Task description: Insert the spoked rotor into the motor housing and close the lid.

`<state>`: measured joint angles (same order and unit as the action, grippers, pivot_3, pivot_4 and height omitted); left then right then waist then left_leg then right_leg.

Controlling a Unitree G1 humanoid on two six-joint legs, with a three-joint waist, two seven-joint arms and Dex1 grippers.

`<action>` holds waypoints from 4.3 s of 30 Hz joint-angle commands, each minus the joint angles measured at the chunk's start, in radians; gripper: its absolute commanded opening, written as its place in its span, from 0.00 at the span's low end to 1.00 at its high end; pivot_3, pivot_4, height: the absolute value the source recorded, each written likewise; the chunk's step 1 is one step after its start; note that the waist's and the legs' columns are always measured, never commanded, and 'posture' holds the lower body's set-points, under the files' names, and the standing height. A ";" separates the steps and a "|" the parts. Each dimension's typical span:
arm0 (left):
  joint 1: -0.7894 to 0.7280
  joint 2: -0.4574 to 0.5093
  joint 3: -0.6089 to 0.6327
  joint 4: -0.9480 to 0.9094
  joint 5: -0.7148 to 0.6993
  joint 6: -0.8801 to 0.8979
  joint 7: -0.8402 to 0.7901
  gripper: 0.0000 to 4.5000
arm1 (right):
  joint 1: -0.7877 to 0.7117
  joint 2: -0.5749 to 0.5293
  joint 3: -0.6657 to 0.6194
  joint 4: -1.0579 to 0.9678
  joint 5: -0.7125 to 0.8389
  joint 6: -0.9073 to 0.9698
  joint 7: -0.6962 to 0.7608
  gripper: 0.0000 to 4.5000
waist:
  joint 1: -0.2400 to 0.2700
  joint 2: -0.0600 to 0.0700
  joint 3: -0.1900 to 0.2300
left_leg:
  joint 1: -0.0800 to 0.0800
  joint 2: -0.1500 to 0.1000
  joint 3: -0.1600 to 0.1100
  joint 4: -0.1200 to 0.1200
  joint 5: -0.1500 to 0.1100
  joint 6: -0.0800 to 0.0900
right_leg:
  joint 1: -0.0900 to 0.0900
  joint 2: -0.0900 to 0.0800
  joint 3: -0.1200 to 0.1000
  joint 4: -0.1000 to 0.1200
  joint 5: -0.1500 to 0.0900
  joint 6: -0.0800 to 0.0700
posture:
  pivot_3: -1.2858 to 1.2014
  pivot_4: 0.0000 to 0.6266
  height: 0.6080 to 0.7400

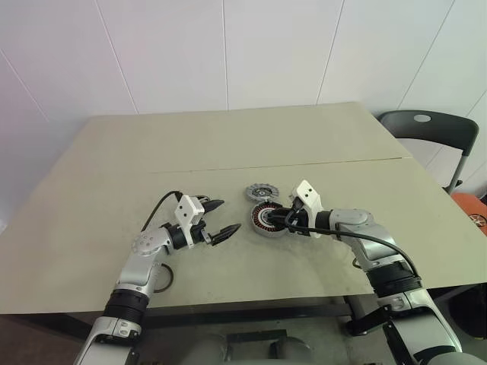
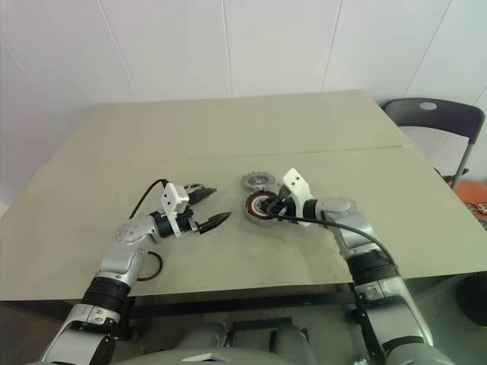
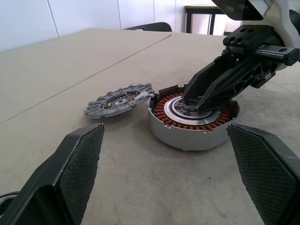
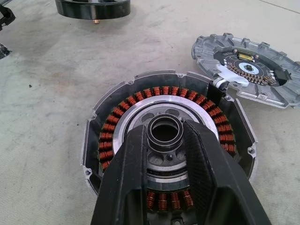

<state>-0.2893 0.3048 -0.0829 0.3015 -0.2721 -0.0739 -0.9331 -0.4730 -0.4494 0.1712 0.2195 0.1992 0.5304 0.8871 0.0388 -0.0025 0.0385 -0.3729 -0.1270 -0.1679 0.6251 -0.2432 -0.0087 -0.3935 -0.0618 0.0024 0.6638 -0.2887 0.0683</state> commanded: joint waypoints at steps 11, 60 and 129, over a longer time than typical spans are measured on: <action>-0.012 0.006 0.015 -0.028 -0.007 -0.011 0.001 1.00 | -0.034 0.016 -0.015 0.006 -0.004 -0.032 -0.022 0.54 | 0.000 0.000 0.000 | 0.000 0.000 0.000 0.001 0.000 0.000 | 0.000 0.000 0.000 0.000 0.000 0.000 | 0.52 0.00 1.00; -0.004 0.009 0.004 -0.037 0.000 -0.001 0.006 1.00 | 0.043 0.033 0.023 -0.083 0.052 0.041 0.034 0.00 | 0.000 0.001 -0.003 | 0.001 0.001 0.000 0.003 0.000 0.000 | 0.002 0.001 0.000 0.000 0.002 -0.001 | 0.52 0.00 1.00; -0.087 -0.347 0.622 -0.072 -0.880 0.836 0.761 0.25 | 0.160 -0.303 -0.244 -0.195 0.348 -0.010 0.401 0.00 | 0.025 0.001 0.001 | -0.001 0.002 0.003 0.005 -0.002 0.000 | 0.003 0.000 0.000 -0.005 0.000 0.003 | 0.52 0.00 1.00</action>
<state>-0.3513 -0.0473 0.5468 0.2706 -1.1093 0.7402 -0.1409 -0.3115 -0.7370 -0.0470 0.0433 0.5244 0.5180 1.2739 0.0642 -0.0020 0.0391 -0.3745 -0.1248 -0.1652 0.6298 -0.2455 -0.0082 -0.3903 -0.0615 0.0020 0.6586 -0.2886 0.0713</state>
